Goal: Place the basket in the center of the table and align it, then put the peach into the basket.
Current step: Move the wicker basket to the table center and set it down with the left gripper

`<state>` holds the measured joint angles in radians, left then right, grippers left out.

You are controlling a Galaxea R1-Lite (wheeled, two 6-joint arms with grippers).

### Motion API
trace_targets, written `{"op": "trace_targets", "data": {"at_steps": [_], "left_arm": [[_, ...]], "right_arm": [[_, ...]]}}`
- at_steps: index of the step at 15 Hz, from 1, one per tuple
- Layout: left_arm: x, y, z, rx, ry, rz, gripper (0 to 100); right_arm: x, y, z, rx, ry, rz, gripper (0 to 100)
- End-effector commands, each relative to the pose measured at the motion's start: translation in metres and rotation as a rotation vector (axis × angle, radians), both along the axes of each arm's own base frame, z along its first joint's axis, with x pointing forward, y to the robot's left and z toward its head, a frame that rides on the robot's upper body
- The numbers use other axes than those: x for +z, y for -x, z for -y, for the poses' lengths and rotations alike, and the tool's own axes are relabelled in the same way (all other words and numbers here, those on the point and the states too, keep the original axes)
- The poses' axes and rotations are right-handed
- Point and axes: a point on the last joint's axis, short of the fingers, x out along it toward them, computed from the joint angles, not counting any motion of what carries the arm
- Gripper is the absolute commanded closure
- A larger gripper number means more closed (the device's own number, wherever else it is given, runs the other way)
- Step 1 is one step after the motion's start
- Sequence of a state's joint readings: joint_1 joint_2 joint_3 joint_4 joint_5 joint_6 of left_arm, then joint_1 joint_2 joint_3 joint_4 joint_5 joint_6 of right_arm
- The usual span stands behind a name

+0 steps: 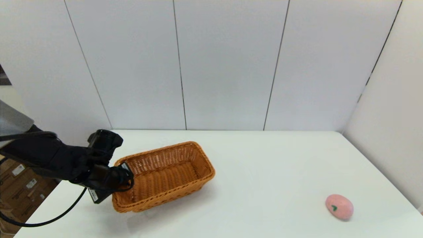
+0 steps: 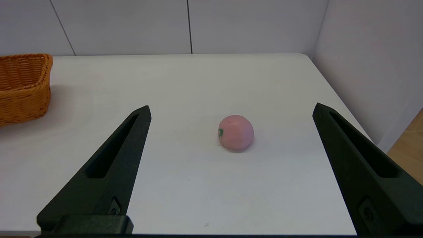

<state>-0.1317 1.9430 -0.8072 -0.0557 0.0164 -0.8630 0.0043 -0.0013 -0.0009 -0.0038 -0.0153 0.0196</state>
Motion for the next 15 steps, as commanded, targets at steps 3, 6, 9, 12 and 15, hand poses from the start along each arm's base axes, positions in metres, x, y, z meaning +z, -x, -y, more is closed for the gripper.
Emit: {"op": "trace_targets", "data": {"at_steps": [3,6,9,12,15], "left_arm": [[0.062,0.016,0.062,-0.245,0.117,0.173,100],[0.061,0.009,0.095,-0.330,0.129,0.169,100],[0.043,-0.012,0.121,-0.307,0.165,0.132,100],[0.022,-0.024,0.146,-0.343,0.162,0.095,100],[0.013,-0.028,0.162,-0.366,0.165,0.086,100]], "right_arm": [[0.000,0.000,0.000,0.000,0.001,0.002,0],[0.000,0.000,0.000,0.000,0.000,-0.001,0],[0.000,0.000,0.000,0.000,0.000,-0.001,0],[0.000,0.000,0.000,0.000,0.000,0.000,0],[0.000,0.000,0.000,0.000,0.000,0.000,0]]}}
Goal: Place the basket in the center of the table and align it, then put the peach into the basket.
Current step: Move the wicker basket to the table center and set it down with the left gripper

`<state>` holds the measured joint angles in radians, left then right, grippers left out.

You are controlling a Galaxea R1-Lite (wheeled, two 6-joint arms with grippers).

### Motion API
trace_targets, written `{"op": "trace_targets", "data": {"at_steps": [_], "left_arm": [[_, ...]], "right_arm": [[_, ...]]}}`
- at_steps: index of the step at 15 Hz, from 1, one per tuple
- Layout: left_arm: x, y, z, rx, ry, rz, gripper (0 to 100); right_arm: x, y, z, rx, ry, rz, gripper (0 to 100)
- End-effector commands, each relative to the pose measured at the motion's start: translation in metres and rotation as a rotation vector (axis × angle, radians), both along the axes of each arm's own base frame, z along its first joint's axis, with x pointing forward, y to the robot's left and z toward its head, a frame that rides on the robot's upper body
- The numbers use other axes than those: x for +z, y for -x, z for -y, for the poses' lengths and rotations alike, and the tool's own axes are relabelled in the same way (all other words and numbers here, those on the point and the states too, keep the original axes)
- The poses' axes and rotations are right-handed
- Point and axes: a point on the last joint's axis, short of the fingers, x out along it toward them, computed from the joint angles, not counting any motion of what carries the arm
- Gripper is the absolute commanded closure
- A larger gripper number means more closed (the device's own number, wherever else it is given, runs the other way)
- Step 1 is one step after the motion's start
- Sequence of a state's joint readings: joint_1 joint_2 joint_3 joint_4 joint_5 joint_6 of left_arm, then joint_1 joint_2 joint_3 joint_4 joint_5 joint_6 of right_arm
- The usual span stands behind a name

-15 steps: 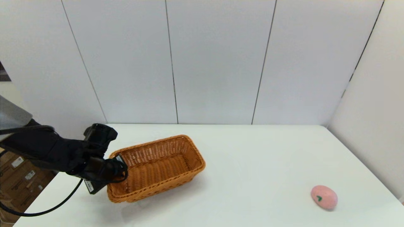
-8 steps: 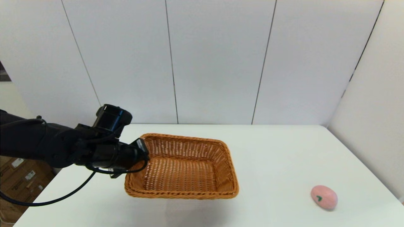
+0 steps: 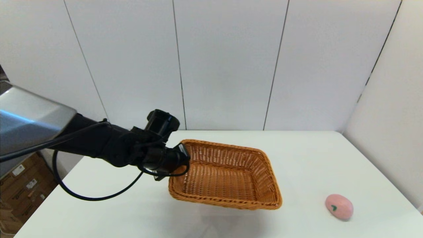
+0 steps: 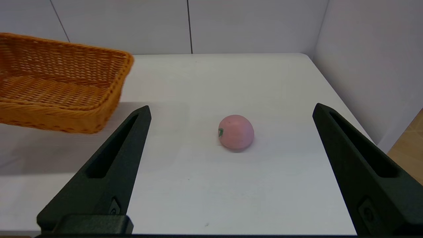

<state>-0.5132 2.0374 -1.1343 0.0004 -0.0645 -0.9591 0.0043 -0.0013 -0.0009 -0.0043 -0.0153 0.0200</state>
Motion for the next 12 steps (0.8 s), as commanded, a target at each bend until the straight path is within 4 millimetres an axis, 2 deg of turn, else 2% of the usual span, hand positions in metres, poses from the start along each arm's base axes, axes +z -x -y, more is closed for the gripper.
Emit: {"op": "trace_targets", "data": {"at_steps": [1,4,12], "left_arm": [[-0.022,-0.009,0.026,-0.015,0.004,-0.039,100],[-0.026,-0.011,0.032,0.009,0.025,-0.059,100],[-0.034,-0.003,0.032,0.040,0.039,-0.114,100]], "right_arm": [[0.000,0.000,0.000,0.000,0.000,0.000,0],[0.000,0.000,0.000,0.000,0.000,0.000,0],[0.000,0.000,0.000,0.000,0.002,0.000,0]]}}
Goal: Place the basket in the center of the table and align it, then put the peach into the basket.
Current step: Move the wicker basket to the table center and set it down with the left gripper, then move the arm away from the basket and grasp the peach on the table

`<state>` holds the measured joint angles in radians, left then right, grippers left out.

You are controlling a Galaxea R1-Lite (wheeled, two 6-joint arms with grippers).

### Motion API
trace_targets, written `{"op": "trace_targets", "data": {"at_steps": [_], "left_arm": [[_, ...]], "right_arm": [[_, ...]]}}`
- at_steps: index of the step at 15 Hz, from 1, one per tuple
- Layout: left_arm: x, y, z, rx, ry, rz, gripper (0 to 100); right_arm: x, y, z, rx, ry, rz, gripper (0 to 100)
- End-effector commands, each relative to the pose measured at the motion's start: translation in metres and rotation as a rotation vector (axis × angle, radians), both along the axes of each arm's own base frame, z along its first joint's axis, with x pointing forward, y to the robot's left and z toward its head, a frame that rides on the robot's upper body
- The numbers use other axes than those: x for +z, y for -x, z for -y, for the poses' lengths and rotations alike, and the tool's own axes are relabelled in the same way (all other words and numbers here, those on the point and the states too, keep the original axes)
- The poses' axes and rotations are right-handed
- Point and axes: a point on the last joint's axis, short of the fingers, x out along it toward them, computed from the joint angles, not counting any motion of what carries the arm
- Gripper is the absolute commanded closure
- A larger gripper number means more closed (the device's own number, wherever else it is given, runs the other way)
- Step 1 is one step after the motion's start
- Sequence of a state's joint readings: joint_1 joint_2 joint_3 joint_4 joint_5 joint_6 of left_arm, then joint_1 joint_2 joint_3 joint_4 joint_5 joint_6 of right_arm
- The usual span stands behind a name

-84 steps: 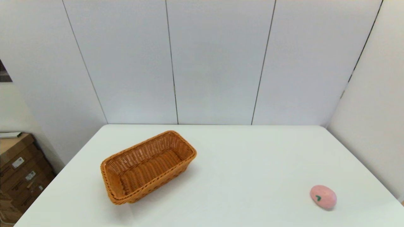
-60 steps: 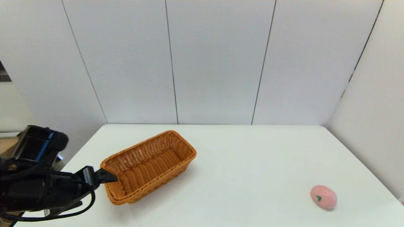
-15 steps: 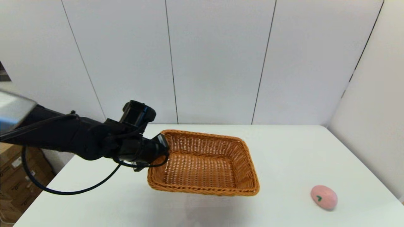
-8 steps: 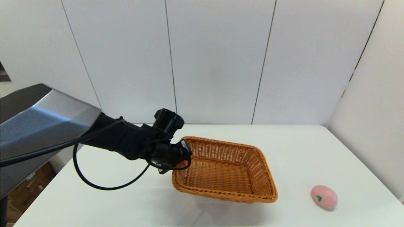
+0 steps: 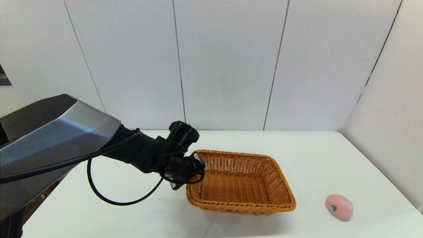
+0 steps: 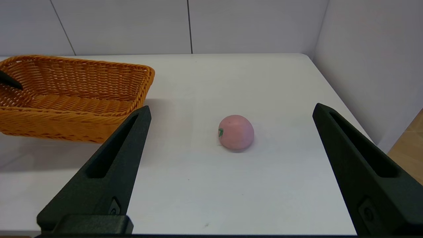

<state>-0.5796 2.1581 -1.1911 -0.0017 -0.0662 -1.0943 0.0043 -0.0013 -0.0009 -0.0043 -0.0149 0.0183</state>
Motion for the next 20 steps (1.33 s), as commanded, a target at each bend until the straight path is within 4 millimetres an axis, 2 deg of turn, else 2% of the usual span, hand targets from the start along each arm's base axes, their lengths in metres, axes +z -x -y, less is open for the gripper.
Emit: {"op": "trace_targets", "data": {"at_steps": [1,7,8,14,16,18,20], "left_arm": [[-0.001,0.001,0.001,-0.005,0.010,-0.014,100],[-0.002,0.001,0.001,-0.002,0.011,-0.017,100],[-0.003,0.002,0.002,-0.004,0.009,-0.017,0],[-0.002,0.000,0.001,-0.003,0.015,0.001,0],[0.005,0.001,-0.002,-0.003,0.013,0.018,0],[0.038,0.011,-0.019,-0.011,0.029,0.091,0],[0.087,0.034,-0.044,-0.054,0.033,0.220,0]], "right_arm": [[0.000,0.000,0.000,0.000,0.000,0.000,0],[0.000,0.000,0.000,0.000,0.000,-0.002,0],[0.000,0.000,0.000,0.000,0.000,0.000,0],[0.000,0.000,0.000,0.000,0.000,-0.002,0],[0.000,0.000,0.000,0.000,-0.002,-0.002,0],[0.000,0.000,0.000,0.000,0.000,-0.002,0],[0.000,0.000,0.000,0.000,0.000,-0.002,0]]}}
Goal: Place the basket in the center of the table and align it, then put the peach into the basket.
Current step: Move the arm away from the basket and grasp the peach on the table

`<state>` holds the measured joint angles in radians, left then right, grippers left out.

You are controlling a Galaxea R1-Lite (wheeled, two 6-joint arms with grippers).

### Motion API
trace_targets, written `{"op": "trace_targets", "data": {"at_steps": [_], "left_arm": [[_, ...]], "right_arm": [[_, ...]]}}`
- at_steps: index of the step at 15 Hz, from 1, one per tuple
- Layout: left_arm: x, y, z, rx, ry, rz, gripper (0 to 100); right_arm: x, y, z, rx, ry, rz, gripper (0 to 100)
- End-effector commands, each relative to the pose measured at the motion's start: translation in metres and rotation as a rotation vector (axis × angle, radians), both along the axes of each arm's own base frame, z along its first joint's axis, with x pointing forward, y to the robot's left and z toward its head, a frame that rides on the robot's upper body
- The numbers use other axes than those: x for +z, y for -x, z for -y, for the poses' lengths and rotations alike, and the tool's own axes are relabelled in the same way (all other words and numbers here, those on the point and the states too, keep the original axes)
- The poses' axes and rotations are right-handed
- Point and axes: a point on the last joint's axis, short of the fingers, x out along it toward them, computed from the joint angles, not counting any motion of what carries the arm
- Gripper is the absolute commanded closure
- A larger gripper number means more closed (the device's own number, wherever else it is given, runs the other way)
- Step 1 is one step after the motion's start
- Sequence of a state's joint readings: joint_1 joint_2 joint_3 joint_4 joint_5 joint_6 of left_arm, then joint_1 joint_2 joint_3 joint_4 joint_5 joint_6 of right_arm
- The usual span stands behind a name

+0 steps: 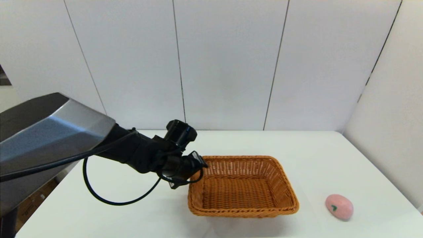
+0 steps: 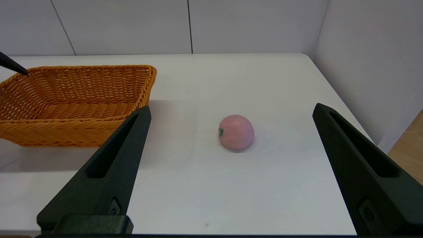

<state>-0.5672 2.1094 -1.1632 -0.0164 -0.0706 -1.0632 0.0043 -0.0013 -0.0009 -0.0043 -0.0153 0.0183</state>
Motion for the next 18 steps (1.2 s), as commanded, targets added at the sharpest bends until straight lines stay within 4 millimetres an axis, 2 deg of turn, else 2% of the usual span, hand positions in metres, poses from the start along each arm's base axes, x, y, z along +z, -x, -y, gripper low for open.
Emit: {"op": "trace_targets", "data": {"at_steps": [1,3,5,6,7,9,11,13,15,16,18], "left_arm": [[0.099,0.048,-0.050,-0.066,0.012,0.247,0],[0.141,0.096,-0.080,-0.131,-0.063,0.400,0],[0.174,0.157,-0.115,-0.186,-0.125,0.620,0],[0.182,0.183,-0.130,-0.208,-0.142,0.713,0],[0.186,0.197,-0.137,-0.210,-0.140,0.758,0],[0.188,0.254,-0.170,-0.210,-0.142,0.913,0],[0.181,0.282,-0.193,-0.089,-0.305,0.962,0],[0.170,0.310,-0.204,0.009,-0.392,1.025,0],[0.140,0.334,-0.208,0.090,-0.471,1.050,0],[0.120,0.346,-0.208,0.099,-0.518,1.067,0],[0.088,0.350,-0.206,0.125,-0.564,1.038,0]], "right_arm": [[0.000,0.000,0.000,0.000,0.000,0.000,0],[0.000,0.000,0.000,0.000,0.000,0.000,0],[0.000,0.000,0.000,0.000,0.000,0.000,0],[0.000,0.000,0.000,0.000,0.000,0.000,0],[0.000,0.000,0.000,0.000,0.000,0.000,0],[0.000,0.000,0.000,0.000,0.000,-0.002,0],[0.000,0.000,0.000,0.000,0.000,0.000,0],[0.000,0.000,0.000,0.000,-0.002,-0.002,0],[0.000,0.000,0.000,0.000,-0.002,0.000,0],[0.000,0.000,0.000,0.000,-0.002,-0.002,0],[0.000,0.000,0.000,0.000,0.000,0.000,0]]}}
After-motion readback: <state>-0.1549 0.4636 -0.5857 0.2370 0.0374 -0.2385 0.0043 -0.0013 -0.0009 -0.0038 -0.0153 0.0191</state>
